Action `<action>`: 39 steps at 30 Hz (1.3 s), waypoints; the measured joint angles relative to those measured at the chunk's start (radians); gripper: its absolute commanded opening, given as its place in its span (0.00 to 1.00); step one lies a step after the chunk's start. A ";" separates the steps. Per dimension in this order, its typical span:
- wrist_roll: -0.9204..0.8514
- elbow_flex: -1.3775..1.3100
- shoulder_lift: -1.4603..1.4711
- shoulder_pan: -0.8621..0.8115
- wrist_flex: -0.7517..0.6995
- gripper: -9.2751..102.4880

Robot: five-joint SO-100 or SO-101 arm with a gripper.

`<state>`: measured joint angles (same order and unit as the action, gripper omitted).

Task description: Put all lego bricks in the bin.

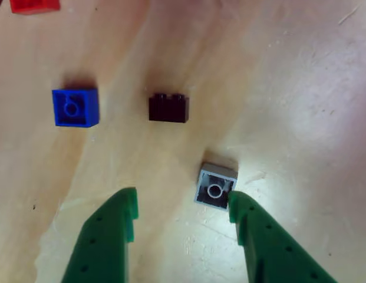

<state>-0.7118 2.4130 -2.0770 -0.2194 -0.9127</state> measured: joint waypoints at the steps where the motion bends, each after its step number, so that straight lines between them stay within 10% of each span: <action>1: 0.005 0.000 0.009 -0.002 0.008 0.22; 23: 0.048 0.020 0.158 0.044 0.074 0.08; 30: 0.087 -0.419 -0.035 0.414 -0.175 0.08; 36: 0.094 -1.003 0.419 0.755 -0.341 0.09; 39: 0.123 -1.235 0.667 0.811 -0.359 0.33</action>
<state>-0.5890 1.1781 -1.4097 0.5921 -1.2717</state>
